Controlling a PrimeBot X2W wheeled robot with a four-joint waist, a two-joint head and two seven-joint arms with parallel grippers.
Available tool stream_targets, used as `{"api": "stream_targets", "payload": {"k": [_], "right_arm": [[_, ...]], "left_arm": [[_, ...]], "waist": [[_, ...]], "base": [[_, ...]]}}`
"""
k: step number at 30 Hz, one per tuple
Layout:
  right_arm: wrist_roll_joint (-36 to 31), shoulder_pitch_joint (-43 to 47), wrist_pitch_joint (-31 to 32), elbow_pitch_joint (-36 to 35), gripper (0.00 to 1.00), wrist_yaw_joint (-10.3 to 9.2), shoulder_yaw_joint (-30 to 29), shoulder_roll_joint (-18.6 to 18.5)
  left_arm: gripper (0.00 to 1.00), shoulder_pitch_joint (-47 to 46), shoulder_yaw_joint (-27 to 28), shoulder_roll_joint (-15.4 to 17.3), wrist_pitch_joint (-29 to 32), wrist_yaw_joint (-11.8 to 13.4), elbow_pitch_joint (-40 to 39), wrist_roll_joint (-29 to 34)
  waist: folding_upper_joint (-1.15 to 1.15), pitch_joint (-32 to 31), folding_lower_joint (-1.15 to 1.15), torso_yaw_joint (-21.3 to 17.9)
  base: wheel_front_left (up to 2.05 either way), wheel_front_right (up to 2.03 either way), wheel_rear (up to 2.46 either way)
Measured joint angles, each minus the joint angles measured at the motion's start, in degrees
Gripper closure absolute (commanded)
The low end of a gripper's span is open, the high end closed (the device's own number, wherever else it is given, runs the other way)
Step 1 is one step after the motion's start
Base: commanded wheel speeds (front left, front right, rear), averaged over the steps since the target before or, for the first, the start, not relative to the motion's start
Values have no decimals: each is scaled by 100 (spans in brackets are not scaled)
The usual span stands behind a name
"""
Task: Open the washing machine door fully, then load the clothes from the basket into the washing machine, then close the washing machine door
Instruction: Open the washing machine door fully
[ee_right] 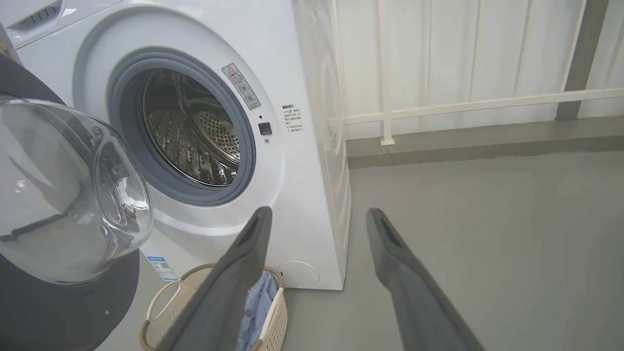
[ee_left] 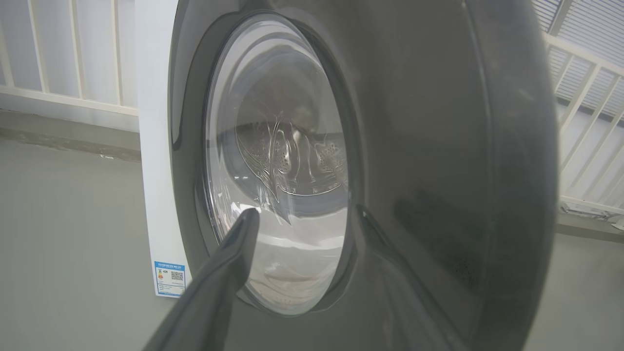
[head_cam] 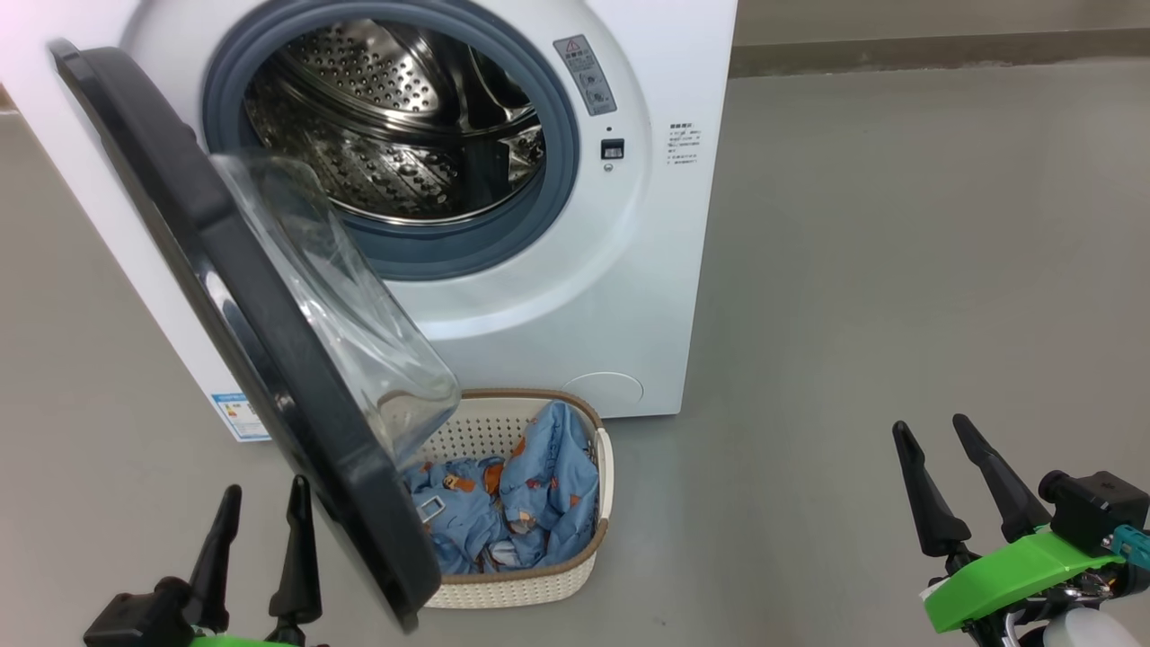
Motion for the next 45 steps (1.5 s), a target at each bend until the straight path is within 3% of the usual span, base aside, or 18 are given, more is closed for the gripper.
{"api": "stream_targets", "payload": {"k": [20, 21, 22, 31, 45], "right_arm": [[0, 1, 0, -34, 0, 0, 14, 22], [0, 1, 0, -34, 0, 0, 14, 25], [1, 1, 0, -34, 0, 0, 14, 31], [1, 1, 0, -32, 0, 0, 1, 38], [11, 12, 0, -29, 0, 1, -4, 96]], "left_arm": [[0, 0, 54, -21, 0, 7, 7, -15], [27, 0, 54, -22, 0, 7, 11, -16], [100, -1, 55, -30, 0, 5, 25, -16], [100, -1, 213, -82, 0, -10, -278, -30], [100, -3, 258, -268, -1, -11, -1733, 514]], "waist": [[0, -32, 0, -49], [0, -31, 0, -48], [0, -31, 0, -47], [0, -54, 0, -27], [0, -66, 0, 108]], "base": [[0, 0, 0], [0, 0, 0], [0, 0, 0], [0, 0, 0], [0, 0, 0]]}}
